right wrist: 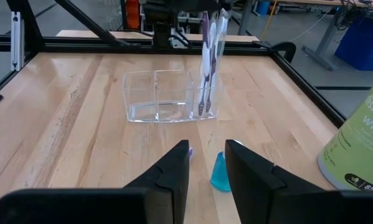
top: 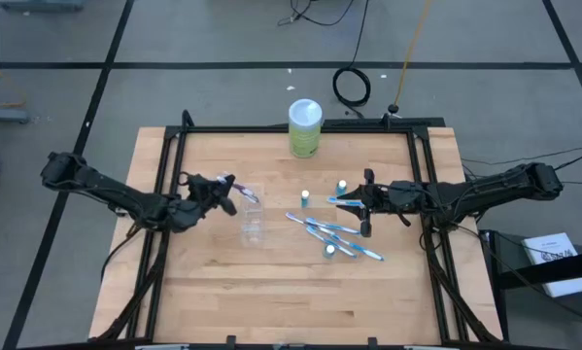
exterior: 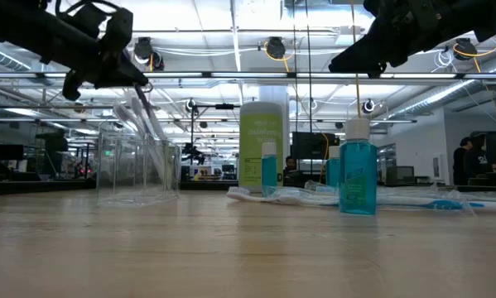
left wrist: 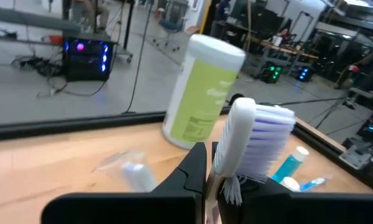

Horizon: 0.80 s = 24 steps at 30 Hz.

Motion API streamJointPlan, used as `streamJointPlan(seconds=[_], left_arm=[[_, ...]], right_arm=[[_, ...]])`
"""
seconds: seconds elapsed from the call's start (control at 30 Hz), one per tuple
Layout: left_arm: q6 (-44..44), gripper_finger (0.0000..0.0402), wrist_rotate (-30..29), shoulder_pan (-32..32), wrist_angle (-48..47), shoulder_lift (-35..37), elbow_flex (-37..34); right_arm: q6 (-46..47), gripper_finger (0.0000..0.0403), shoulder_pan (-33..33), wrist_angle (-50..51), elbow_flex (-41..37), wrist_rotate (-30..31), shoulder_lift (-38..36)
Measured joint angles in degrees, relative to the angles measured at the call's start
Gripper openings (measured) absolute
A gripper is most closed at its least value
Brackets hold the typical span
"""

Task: Pick & Place toothbrushing station
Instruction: Put the purple toothbrush into the transparent organizer

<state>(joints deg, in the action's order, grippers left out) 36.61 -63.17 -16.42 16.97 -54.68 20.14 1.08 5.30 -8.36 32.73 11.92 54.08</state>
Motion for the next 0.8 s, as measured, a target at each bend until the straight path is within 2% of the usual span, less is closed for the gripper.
streamJointPlan(seconds=[0.2, 0.4, 0.7, 0.8], left_arm=[[5.8, 0.0012, 0.6, 2.1, -0.1, -4.7, 0.0], [12.0, 0.0017, 5.0, 5.1, 1.8, -12.1, 0.0], [10.5, 0.0012, 9.2, 7.5, 9.6, -18.2, 0.0], [11.3, 0.0026, 9.2, 7.8, 9.6, -19.1, 0.0]], right_arm=[[0.0, 0.0094, 0.0, 0.0, 0.0, 0.0, 0.0], [0.0, 0.0094, 0.0, -0.2, 0.0, 0.0, 0.0], [0.0, 0.0093, 0.0, -0.2, 0.0, 0.0, 0.0], [0.0, 0.0093, 0.0, -0.2, 0.0, 0.0, 0.0]])
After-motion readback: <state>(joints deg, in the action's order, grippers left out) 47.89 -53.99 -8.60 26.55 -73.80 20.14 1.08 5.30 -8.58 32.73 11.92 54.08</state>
